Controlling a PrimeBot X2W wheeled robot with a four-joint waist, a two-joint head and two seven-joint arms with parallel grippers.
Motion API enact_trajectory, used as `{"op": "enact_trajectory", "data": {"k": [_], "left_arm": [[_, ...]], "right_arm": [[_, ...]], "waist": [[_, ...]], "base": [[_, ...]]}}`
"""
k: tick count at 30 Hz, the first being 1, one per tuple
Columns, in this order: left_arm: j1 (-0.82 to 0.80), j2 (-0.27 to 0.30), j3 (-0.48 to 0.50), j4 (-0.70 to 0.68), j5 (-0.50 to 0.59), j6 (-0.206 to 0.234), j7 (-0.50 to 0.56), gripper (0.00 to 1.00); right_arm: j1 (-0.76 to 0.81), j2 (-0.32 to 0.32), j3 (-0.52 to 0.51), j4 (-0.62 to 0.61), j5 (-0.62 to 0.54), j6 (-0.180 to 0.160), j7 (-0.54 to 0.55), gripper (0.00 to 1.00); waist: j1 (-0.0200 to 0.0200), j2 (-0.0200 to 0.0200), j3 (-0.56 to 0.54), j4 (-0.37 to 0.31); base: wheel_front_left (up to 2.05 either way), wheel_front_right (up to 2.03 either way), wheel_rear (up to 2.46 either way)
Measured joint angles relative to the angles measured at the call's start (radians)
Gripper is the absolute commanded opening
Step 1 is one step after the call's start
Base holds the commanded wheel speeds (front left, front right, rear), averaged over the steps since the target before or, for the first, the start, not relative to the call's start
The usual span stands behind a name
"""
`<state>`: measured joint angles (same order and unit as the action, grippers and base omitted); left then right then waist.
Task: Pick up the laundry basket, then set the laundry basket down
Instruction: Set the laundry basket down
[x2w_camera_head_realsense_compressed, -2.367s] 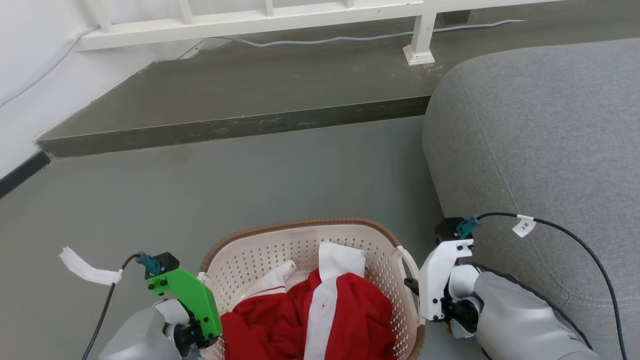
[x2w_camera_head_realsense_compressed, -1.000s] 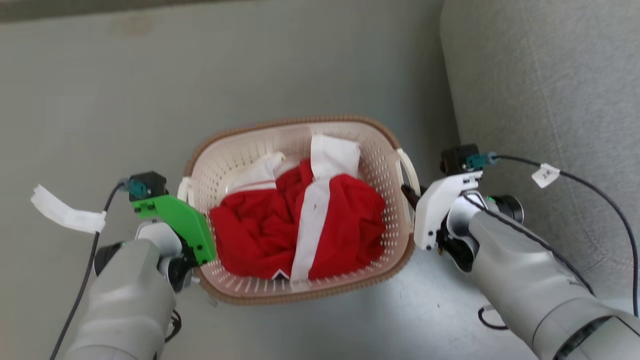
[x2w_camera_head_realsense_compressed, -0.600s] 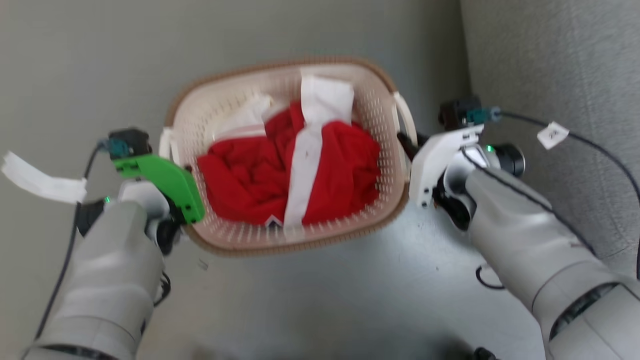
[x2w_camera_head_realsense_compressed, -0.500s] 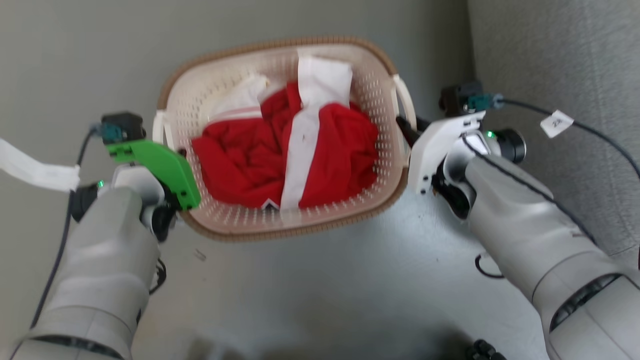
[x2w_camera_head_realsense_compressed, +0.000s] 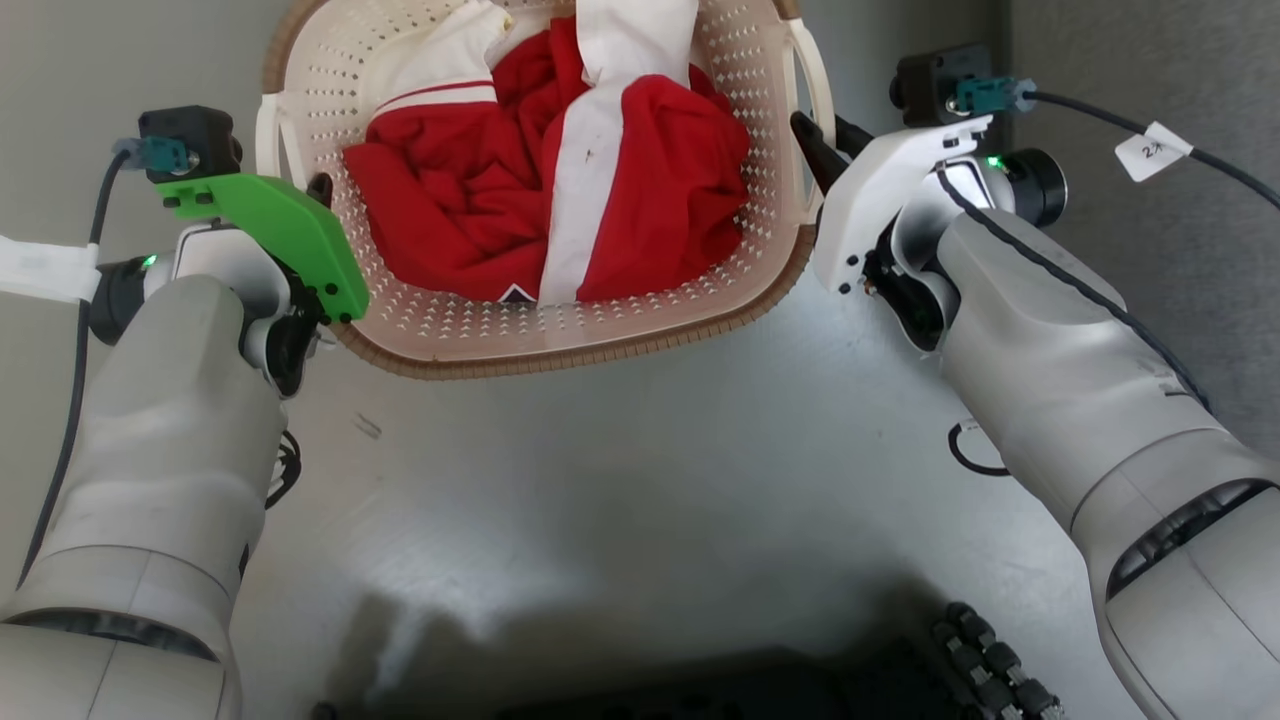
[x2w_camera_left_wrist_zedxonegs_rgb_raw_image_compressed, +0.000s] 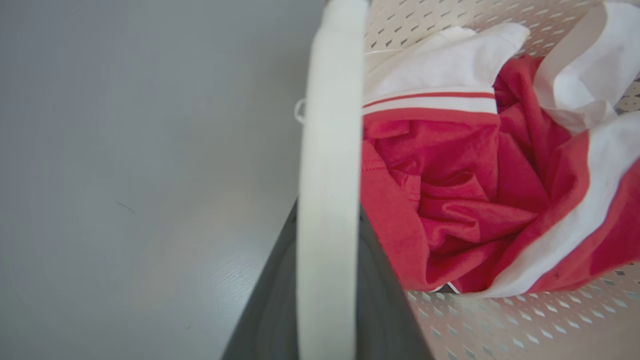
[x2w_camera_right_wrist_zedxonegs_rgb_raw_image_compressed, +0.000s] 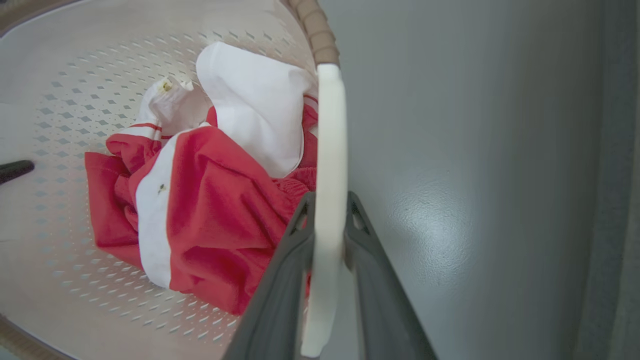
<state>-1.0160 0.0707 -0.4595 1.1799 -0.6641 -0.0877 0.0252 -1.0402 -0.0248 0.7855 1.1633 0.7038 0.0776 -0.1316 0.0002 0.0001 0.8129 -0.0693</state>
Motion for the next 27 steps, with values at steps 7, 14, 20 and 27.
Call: {"op": "enact_trajectory", "data": {"k": [7,14,20,27], "left_arm": [[-0.006,0.001,0.000,0.010,0.000,0.000,-0.005,0.00],[-0.018,0.000,-0.003,0.022,0.001,-0.002,-0.022,0.00],[-0.028,0.000,-0.004,0.034,0.003,-0.006,-0.031,0.00],[-0.030,0.001,-0.003,0.041,0.003,-0.010,-0.039,0.00]], "right_arm": [[-0.017,0.006,-0.002,0.019,0.000,0.002,0.000,0.00],[-0.024,0.009,-0.002,0.031,0.001,0.011,0.000,0.00],[-0.042,0.009,-0.002,0.033,0.001,0.019,-0.009,0.00],[-0.049,0.008,-0.002,0.035,0.001,0.028,-0.014,0.00]], "waist": [[0.0000,0.0000,0.074,-0.002],[-0.0001,0.0000,0.114,-0.005],[-0.0002,0.0000,0.128,-0.006],[-0.0003,-0.0001,0.132,-0.005]], "base": [[0.00,0.00,0.00],[0.00,0.00,0.00],[0.00,0.00,0.00],[0.00,0.00,0.00]]}}
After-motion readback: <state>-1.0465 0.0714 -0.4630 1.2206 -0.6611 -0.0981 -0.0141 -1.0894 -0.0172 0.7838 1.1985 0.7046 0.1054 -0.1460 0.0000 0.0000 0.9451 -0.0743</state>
